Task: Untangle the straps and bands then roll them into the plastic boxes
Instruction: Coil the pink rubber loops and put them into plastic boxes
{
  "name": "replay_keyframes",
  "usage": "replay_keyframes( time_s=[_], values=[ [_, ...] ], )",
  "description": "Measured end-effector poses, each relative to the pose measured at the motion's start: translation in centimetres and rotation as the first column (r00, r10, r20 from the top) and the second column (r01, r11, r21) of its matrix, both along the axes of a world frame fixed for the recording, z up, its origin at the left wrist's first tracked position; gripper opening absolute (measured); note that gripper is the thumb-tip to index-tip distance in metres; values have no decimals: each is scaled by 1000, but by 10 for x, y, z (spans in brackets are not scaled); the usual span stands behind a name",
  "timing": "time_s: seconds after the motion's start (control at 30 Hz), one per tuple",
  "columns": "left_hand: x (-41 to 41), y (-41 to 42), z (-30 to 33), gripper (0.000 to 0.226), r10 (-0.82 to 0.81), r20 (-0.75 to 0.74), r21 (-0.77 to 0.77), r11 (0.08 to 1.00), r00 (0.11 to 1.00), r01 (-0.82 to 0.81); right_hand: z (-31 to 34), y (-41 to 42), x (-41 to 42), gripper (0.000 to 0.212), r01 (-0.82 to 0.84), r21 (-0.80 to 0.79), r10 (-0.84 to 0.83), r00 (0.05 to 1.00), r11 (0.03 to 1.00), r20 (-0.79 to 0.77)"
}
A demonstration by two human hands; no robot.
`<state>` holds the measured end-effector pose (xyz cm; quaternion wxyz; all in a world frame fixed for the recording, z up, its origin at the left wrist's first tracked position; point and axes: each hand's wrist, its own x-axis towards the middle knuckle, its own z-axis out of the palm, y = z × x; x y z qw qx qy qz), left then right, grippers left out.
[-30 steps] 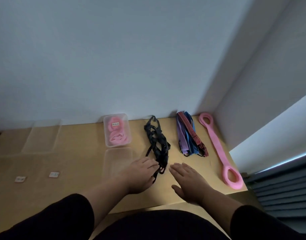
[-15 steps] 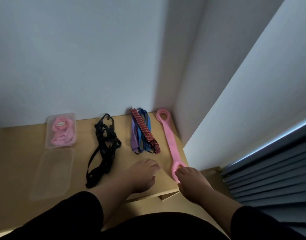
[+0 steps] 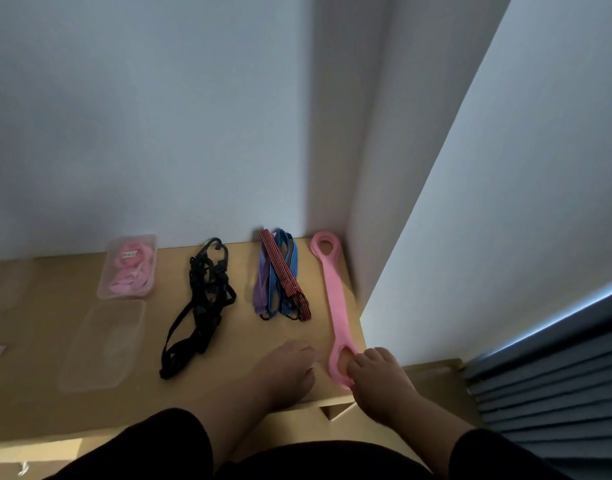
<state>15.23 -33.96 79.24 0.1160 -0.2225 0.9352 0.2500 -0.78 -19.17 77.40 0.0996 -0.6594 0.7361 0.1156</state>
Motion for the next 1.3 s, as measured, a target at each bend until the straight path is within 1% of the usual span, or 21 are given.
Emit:
replay_keyframes(
  time_s=[0.17, 0.27, 0.33, 0.4, 0.5, 0.53, 0.6, 0.67, 0.73, 0.83, 0.93, 1.03, 1.07, 1.17, 1.23, 1.3],
  values=[
    [0, 4, 5, 42, 45, 1, 29, 999, 999, -45, 15, -5, -3, 39, -53, 19, 52, 998, 998, 25],
    [1, 3, 10, 42, 103, -60, 41, 994, 993, -101, 31, -11, -3, 32, -116, -22, 118, 990, 993, 72],
    [1, -1, 17, 44, 165, -109, 39, 986, 980, -162, 41, -16, -1, 28, -131, -136, 149, 980, 982, 129],
    [-1, -6, 22, 52, 212, -156, 62, 977, 965, -204, 52, -21, -1, 26, -97, -292, 149, 976, 951, 161],
    [-6, -11, 35, 63, 329, -215, 202, 936, 920, -288, 73, -30, -5, 24, -38, -520, 155, 971, 853, 184],
    [-7, -12, 38, 63, 375, -230, 268, 911, 898, -312, 81, -33, -7, 26, -17, -572, 161, 966, 820, 202],
    [-9, -14, 44, 59, 423, -241, 365, 873, 873, -323, 98, -38, -9, 30, 83, -622, 140, 943, 779, 302],
    [-12, -14, 50, 49, 419, -262, 371, 875, 870, -310, 114, -42, -10, 31, 216, -576, 81, 892, 789, 445],
    [-15, -13, 52, 42, 448, -299, 383, 865, 842, -324, 127, -44, -11, 29, 271, -534, 65, 847, 801, 527],
    [-16, -13, 57, 32, 482, -367, 392, 856, 796, -337, 146, -48, -11, 9, 307, -522, 68, 811, 795, 581],
    [-16, -13, 65, 29, 501, -410, 407, 848, 763, -338, 161, -54, -11, 15, 348, -537, 84, 778, 768, 623],
    [-15, -15, 74, 19, 543, -393, 409, 826, 742, -388, 173, -64, -12, 12, 407, -527, 72, 738, 746, 671],
    [-14, -15, 75, 16, 543, -395, 412, 826, 741, -385, 176, -67, -13, 11, 448, -505, 48, 712, 738, 700],
    [-11, -14, 87, 13, 522, -451, 414, 841, 724, -348, 183, -78, -15, 11, 598, -392, -49, 587, 699, 808],
    [-8, -14, 95, 11, 534, -474, 439, 832, 700, -338, 182, -84, -16, 13, 647, -333, -119, 551, 685, 826],
    [-7, -16, 97, 8, 510, -496, 410, 851, 703, -328, 178, -91, -17, 12, 697, -250, -182, 482, 672, 857]
  ],
)
